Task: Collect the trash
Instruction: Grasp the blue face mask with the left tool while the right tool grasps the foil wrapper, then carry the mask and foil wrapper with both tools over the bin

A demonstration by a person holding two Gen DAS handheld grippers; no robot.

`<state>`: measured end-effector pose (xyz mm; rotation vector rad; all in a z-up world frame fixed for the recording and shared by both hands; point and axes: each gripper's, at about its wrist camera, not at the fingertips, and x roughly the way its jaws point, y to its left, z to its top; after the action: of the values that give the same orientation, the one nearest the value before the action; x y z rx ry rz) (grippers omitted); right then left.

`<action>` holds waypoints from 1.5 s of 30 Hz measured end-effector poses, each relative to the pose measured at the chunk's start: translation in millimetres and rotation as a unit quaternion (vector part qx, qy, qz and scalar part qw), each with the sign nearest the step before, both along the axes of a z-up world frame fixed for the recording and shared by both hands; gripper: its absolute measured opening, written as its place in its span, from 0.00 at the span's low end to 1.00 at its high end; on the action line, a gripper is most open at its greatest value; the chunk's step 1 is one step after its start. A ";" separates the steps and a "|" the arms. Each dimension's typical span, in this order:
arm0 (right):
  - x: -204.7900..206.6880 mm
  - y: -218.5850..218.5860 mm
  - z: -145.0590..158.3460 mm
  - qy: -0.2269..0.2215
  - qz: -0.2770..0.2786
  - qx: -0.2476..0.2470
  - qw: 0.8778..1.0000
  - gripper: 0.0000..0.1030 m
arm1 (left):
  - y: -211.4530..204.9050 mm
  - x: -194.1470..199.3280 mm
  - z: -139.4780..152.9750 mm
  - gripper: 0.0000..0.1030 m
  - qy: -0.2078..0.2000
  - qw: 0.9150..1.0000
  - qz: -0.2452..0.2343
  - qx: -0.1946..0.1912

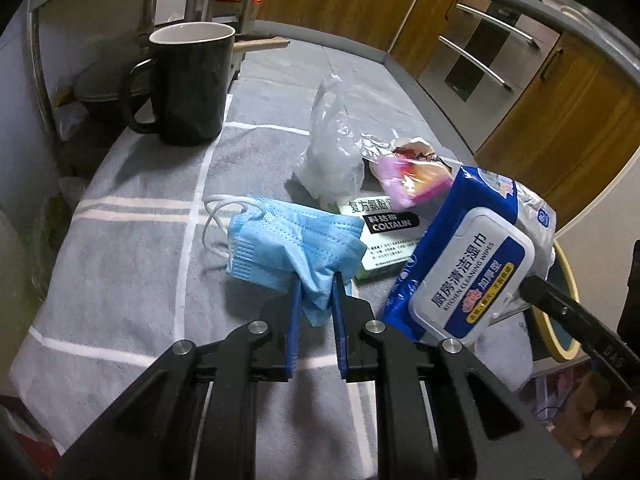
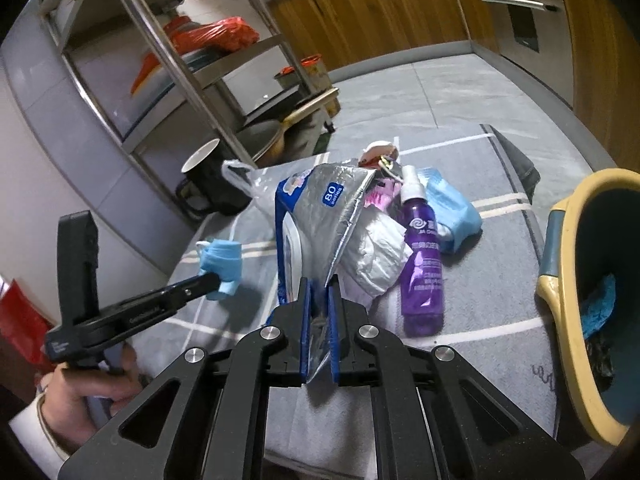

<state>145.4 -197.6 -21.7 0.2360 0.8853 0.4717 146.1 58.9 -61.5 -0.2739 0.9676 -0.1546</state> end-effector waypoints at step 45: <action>-33.4 -46.2 69.1 -0.066 -0.005 0.099 0.993 0.08 | -39.7 -21.1 63.9 0.13 -0.113 0.993 -0.011 -0.045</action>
<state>112.0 -243.8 47.4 0.3866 0.7076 0.5615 125.0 19.2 2.5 -0.3212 0.7404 -0.2436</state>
